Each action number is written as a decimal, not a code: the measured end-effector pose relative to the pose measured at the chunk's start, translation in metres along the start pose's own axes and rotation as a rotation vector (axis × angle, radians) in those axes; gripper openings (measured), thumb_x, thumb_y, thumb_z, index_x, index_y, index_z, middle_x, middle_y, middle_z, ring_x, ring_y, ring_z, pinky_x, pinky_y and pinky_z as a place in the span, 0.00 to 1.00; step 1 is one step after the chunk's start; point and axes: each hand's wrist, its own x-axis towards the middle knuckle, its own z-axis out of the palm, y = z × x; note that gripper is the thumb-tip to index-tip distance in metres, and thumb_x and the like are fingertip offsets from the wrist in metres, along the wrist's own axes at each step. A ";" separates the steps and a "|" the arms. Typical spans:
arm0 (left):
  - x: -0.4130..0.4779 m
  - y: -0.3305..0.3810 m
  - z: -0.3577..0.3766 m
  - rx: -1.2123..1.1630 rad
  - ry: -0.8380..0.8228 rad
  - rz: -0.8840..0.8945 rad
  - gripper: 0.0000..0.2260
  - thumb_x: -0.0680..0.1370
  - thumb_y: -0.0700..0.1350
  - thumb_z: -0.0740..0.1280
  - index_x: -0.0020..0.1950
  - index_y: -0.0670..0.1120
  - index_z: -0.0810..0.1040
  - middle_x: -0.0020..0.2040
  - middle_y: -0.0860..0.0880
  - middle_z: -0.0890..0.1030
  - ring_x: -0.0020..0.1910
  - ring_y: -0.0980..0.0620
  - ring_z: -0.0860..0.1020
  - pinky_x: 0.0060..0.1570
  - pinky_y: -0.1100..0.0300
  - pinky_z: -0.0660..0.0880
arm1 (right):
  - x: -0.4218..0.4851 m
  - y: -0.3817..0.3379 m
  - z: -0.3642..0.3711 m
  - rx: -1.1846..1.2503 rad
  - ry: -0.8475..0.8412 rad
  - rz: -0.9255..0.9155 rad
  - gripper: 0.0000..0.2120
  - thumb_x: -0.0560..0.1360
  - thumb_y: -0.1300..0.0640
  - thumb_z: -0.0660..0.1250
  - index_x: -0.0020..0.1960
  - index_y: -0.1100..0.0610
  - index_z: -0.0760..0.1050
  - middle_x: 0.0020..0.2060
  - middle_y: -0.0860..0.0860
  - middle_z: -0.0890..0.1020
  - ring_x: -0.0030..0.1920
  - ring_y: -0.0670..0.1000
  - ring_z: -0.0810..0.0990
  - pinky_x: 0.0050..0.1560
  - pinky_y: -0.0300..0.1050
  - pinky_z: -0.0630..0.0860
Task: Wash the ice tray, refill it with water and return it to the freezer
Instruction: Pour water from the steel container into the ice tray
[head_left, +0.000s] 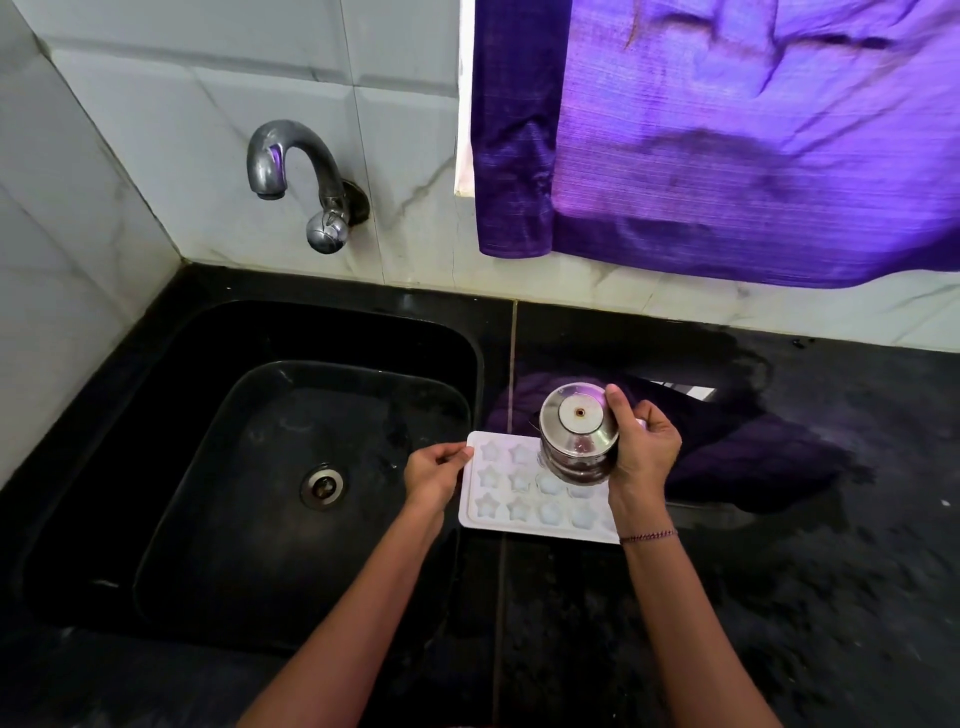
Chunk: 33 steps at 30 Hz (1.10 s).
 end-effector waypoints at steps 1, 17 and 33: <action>0.000 0.000 0.000 0.005 0.005 0.004 0.07 0.75 0.41 0.70 0.52 0.41 0.82 0.49 0.44 0.84 0.46 0.48 0.82 0.49 0.52 0.79 | 0.000 0.000 -0.002 -0.014 0.003 -0.010 0.25 0.69 0.58 0.75 0.25 0.53 0.60 0.20 0.44 0.65 0.27 0.45 0.63 0.31 0.39 0.66; -0.018 -0.010 0.001 0.907 0.093 0.731 0.17 0.81 0.48 0.57 0.69 0.52 0.71 0.68 0.55 0.73 0.66 0.56 0.68 0.54 0.60 0.74 | 0.003 0.005 -0.016 -0.124 0.011 -0.088 0.27 0.68 0.59 0.76 0.26 0.53 0.57 0.24 0.50 0.60 0.29 0.47 0.59 0.31 0.42 0.61; -0.017 -0.013 0.003 0.974 0.066 0.765 0.19 0.81 0.45 0.54 0.73 0.49 0.65 0.73 0.53 0.66 0.75 0.55 0.59 0.73 0.57 0.58 | 0.007 0.005 -0.018 -0.049 0.035 -0.021 0.26 0.68 0.59 0.75 0.25 0.53 0.58 0.20 0.44 0.63 0.28 0.45 0.61 0.30 0.39 0.65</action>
